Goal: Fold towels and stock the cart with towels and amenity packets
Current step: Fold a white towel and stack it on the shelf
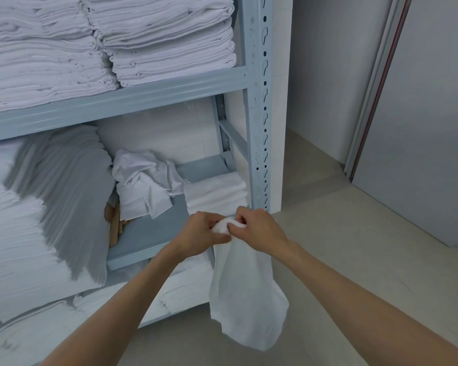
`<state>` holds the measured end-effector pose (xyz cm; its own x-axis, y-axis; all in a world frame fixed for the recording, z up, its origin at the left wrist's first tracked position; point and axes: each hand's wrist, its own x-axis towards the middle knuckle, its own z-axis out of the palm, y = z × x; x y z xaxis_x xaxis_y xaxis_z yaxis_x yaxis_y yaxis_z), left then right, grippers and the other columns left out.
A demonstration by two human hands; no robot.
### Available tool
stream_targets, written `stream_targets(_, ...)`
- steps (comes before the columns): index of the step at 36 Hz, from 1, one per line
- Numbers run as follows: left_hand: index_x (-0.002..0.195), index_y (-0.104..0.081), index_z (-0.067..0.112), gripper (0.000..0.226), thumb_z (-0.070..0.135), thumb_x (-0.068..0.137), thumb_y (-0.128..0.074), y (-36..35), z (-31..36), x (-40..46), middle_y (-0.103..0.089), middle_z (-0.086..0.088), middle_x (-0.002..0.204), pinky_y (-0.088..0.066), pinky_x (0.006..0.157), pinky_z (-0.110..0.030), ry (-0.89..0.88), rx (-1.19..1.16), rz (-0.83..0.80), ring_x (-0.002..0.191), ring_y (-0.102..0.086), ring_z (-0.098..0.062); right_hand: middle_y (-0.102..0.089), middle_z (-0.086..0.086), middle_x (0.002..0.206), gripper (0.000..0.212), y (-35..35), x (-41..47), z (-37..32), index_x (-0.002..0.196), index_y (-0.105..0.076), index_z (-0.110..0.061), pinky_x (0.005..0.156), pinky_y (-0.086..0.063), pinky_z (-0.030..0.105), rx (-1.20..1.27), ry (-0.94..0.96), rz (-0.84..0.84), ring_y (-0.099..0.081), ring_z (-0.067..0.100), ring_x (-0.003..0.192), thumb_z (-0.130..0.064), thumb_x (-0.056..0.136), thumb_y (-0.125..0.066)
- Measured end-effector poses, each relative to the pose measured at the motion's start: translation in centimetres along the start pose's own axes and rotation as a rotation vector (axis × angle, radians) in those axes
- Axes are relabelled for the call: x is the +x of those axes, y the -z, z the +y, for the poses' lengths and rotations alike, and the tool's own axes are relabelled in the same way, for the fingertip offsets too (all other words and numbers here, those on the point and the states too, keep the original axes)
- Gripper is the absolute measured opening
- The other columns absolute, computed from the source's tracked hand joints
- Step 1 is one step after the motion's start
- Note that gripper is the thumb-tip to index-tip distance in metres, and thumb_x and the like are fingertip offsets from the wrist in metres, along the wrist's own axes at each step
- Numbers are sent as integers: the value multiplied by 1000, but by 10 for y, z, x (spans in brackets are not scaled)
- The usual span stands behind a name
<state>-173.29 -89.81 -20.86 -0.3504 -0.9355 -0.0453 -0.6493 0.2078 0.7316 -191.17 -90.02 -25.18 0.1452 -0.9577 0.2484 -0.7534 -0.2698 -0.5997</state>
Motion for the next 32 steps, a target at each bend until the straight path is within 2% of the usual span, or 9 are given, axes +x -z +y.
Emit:
stream_targets(4,98,-78,11,23,0,79,-69,-3,2,8,-66,9,70,-39,55,-10,45,22,74,59,-53,-4,-46,-8,55,41,5,3,9,64,-37,-29,49,-25,26,6,26,-29,-41,8,52,-52,85,-65)
stream_targets(11,90,-78,19,13,19,78,-77,-18,9,26,-69,3,73,-42,62,-21,43,-17,2,65,-54,-8,-43,-9,52,36,13,10,23,69,-44,-22,50,-20,23,-84,73,6,-37,8,49,-48,86,-64)
stream_targets(17,93,-78,16,21,1,80,-72,-21,5,38,-65,15,69,-39,54,-6,15,74,15,57,-57,4,-45,-11,55,43,20,20,37,72,-45,-26,51,-20,22,-103,123,-49,-38,7,50,-63,84,-64)
stream_targets(20,89,-79,17,21,-1,82,-71,-17,5,40,-64,17,65,-39,54,-6,6,96,26,55,-55,6,-48,-12,58,43,24,25,44,72,-47,-29,52,-23,24,-74,100,-132,-41,6,53,-68,79,-65)
stream_targets(25,97,-80,11,28,-9,82,-68,-7,-2,35,-71,15,81,-42,67,-3,-41,130,42,72,-62,12,-50,-14,51,39,30,31,68,64,-62,-40,48,-27,24,-145,41,-430,-46,1,48,-79,66,-62)
stream_targets(27,96,-80,12,30,-11,82,-68,2,-10,33,-74,14,84,-48,73,-10,-16,104,82,74,-64,13,-54,-17,60,33,34,29,82,82,-66,-44,51,-31,23,-308,51,-551,-50,-3,56,-75,71,-62)
stream_targets(28,96,-81,12,30,-11,82,-68,7,-15,31,-75,12,86,-51,76,-14,-8,105,103,76,-64,12,-60,-15,73,34,36,28,90,92,-66,-38,56,-36,25,-375,41,-583,-57,2,68,-68,76,-65)
stream_targets(30,98,-81,12,28,-9,83,-69,13,-23,27,-75,14,89,-52,77,-12,-5,143,113,78,-63,15,-66,4,101,37,40,32,100,107,-66,-21,71,-44,30,-438,19,-563,-63,24,94,-51,85,-68)
stream_targets(32,96,-80,10,24,-7,84,-69,13,-28,22,-70,19,87,-48,71,-6,-3,211,110,76,-57,23,-62,13,110,39,43,39,99,105,-65,-9,74,-45,31,-490,12,-523,-61,29,96,-45,89,-67)
